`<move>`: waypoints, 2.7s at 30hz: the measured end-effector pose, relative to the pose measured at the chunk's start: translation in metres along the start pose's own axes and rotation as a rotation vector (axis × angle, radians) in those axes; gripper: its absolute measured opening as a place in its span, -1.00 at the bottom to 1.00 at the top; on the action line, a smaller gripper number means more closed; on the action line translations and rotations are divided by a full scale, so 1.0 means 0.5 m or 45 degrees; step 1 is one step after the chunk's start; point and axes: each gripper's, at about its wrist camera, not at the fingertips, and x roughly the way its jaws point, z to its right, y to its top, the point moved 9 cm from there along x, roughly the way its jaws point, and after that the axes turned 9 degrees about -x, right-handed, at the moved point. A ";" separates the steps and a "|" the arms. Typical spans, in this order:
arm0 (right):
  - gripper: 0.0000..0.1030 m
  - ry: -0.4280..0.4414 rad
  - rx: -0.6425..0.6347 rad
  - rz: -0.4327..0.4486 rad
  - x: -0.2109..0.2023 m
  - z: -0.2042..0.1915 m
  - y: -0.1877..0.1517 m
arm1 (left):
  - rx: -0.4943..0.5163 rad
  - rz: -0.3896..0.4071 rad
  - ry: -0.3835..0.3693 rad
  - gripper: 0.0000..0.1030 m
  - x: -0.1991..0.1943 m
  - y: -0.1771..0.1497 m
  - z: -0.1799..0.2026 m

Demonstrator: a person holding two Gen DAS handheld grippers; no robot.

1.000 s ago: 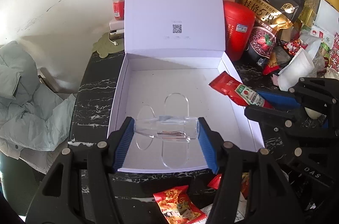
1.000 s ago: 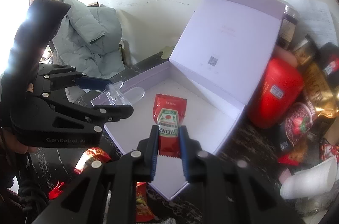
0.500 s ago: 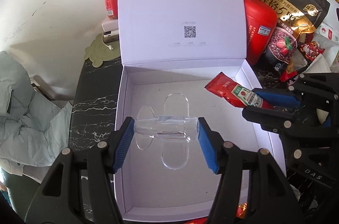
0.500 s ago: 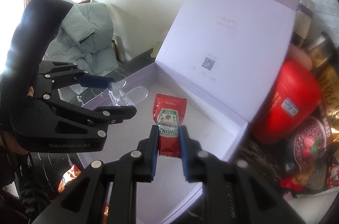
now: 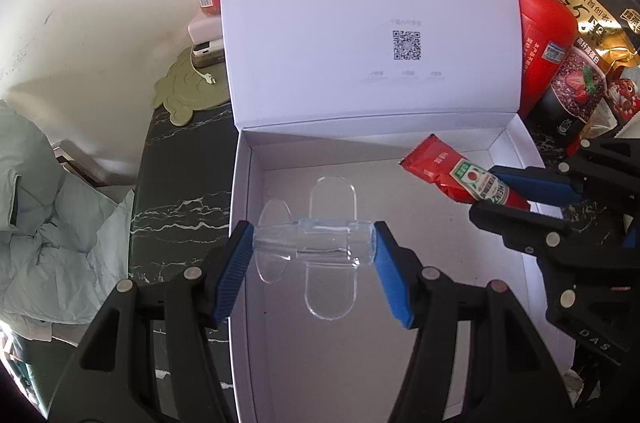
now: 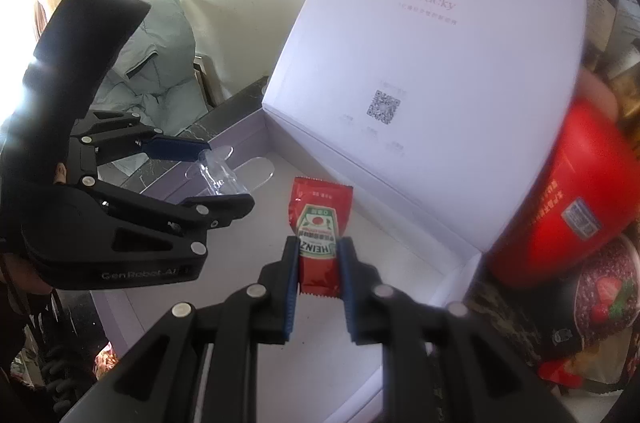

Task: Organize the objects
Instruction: 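Carry the airplane toy and ketchup packet with both grippers into the lavender box, then open the left gripper releasing the airplane toy while the right gripper releases the ketchup packet, then withdraw both grippers from the box back over the snacks on the table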

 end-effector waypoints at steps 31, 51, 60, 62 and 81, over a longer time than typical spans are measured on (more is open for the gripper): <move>-0.41 -0.016 0.038 -0.139 0.074 0.011 -0.074 | 0.004 -0.101 -0.019 0.18 0.065 -0.022 0.009; 0.02 -0.122 0.115 -0.031 -0.056 0.054 -0.029 | -0.071 0.028 -0.002 0.46 -0.053 0.013 -0.006; 0.03 -0.167 0.102 0.019 -0.137 0.023 -0.017 | -0.064 0.102 0.029 0.46 -0.173 -0.007 0.018; 0.03 -0.174 0.099 0.030 -0.154 0.014 -0.017 | -0.060 0.117 0.032 0.46 -0.193 -0.012 0.021; 0.08 -0.238 0.069 0.130 -0.343 -0.063 -0.050 | -0.034 0.267 0.077 0.47 -0.390 -0.076 0.056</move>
